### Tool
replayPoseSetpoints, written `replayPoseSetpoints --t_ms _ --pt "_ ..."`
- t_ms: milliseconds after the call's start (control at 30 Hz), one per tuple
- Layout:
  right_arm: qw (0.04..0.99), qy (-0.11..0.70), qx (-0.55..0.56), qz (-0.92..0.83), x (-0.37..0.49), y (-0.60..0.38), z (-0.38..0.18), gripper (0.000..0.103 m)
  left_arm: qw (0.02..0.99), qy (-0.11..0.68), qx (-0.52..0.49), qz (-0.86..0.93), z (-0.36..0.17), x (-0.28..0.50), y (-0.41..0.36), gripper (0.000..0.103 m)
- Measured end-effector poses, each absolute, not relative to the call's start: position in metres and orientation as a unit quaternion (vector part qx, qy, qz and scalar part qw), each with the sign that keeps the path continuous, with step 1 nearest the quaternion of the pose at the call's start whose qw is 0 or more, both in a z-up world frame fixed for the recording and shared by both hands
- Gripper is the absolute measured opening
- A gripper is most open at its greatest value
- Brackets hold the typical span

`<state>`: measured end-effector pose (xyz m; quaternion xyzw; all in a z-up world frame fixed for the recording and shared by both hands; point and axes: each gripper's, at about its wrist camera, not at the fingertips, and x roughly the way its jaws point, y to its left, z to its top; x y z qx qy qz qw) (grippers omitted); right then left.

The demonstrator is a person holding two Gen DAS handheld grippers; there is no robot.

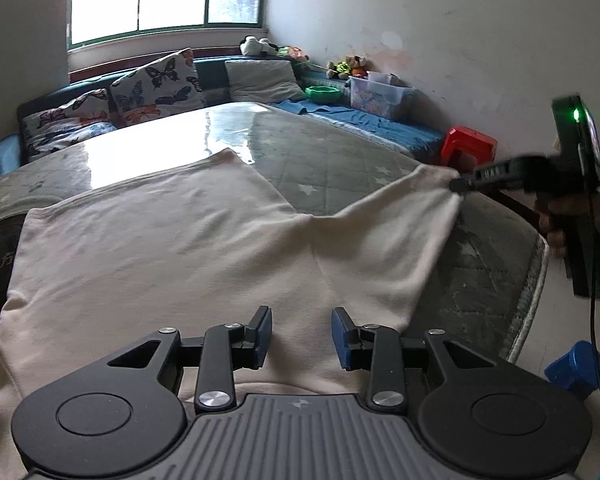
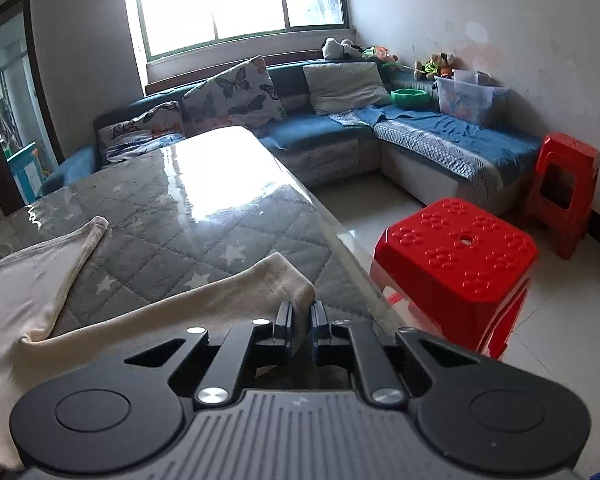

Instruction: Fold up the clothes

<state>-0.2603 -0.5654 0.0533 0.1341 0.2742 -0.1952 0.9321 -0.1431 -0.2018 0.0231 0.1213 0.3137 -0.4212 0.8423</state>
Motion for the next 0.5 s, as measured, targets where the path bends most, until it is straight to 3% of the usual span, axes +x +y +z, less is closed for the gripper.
replayPoseSetpoints --t_ms 200,500 --pt "0.938 0.259 0.136 -0.185 -0.266 -0.565 0.070 0.008 0.845 0.309 0.121 -0.419 0.024 -0.144 -0.198 0.044" --pt "0.971 0.217 0.085 -0.060 -0.256 -0.497 0.144 0.008 0.875 0.302 0.086 -0.369 0.039 -0.132 -0.149 0.047"
